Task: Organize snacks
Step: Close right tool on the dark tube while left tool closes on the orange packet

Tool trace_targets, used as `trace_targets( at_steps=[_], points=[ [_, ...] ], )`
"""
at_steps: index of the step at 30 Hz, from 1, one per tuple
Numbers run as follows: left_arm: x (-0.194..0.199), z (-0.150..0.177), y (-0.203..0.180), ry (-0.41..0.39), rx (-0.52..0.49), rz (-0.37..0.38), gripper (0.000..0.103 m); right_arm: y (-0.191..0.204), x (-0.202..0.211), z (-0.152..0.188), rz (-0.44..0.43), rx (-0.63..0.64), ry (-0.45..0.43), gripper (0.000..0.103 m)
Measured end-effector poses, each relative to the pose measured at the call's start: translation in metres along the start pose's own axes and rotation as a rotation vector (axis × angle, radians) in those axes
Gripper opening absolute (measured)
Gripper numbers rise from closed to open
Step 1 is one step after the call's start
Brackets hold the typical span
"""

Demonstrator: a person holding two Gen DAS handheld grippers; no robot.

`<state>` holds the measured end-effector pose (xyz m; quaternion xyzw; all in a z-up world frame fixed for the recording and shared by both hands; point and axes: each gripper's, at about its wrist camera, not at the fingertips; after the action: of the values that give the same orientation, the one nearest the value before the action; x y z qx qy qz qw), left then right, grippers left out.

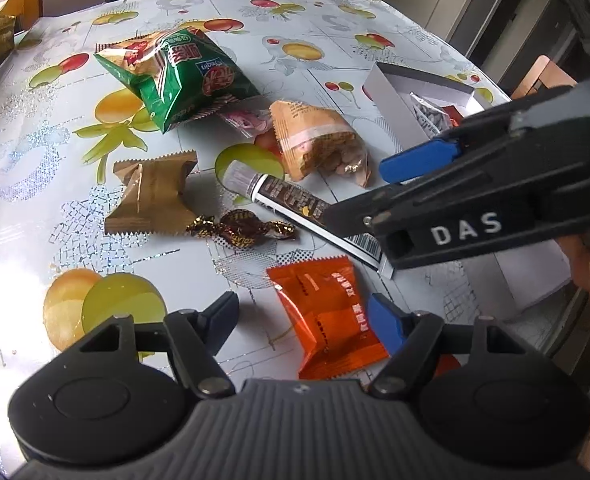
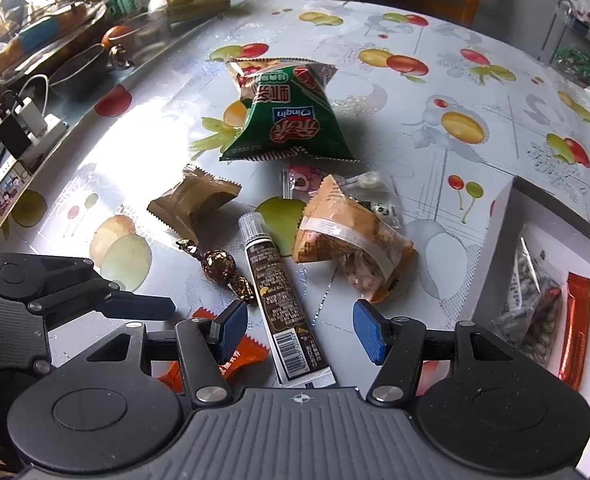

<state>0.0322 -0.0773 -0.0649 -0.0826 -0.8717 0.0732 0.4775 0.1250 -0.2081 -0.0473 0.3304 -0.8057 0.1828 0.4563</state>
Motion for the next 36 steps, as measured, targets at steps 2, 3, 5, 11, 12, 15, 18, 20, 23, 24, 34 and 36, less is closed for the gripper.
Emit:
trace_targets(
  at_steps=[2,3,5,11,12,15,18,20,23,24,34,36],
  points=[
    [0.0,0.001,0.001,0.001,-0.002,0.001,0.07,0.001,-0.004,-0.001,-0.002,0.011,0.004,0.059],
    [0.001,0.001,0.002,0.002,-0.001,0.0,0.07,0.002,-0.005,-0.002,-0.006,0.013,0.006,0.059],
    [0.002,0.002,0.003,0.002,-0.004,0.001,0.068,0.003,-0.006,-0.003,-0.014,0.017,0.003,0.059],
    [0.005,0.002,0.007,0.003,-0.025,0.011,0.06,0.008,-0.014,-0.007,-0.025,0.05,0.004,0.056],
    [0.005,0.002,0.007,0.004,-0.03,0.015,0.058,0.008,-0.015,-0.008,-0.025,0.054,0.006,0.055],
    [0.006,0.001,0.006,0.007,-0.044,0.023,0.056,0.007,-0.018,-0.009,-0.021,0.067,0.007,0.051],
    [0.006,0.0,0.004,0.01,-0.061,0.038,0.056,0.007,-0.022,-0.009,-0.022,0.066,0.013,0.05],
    [0.005,-0.001,0.002,0.011,-0.077,0.047,0.055,0.007,-0.023,-0.01,-0.022,0.07,0.016,0.048],
    [0.003,-0.002,0.001,0.014,-0.09,0.061,0.054,0.008,-0.025,-0.009,-0.024,0.083,0.021,0.045],
    [0.002,-0.001,0.0,0.018,-0.094,0.063,0.053,0.009,-0.027,-0.009,-0.022,0.092,0.023,0.043],
    [0.001,0.001,0.004,0.022,-0.117,0.062,0.05,0.016,-0.039,-0.009,-0.022,0.133,0.039,0.039],
    [0.002,0.001,0.006,0.022,-0.115,0.056,0.05,0.018,-0.041,-0.01,-0.022,0.14,0.037,0.039]
  ],
)
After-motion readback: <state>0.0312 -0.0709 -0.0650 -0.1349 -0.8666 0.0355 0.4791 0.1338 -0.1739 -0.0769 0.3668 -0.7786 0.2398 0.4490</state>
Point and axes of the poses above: each gripper's, at about its wrist camera, not at the fingertips, and x roughly against the way its jaws point, y to its left, z to its underside, and after that the axes turned 2 degrees about -y, right-handed
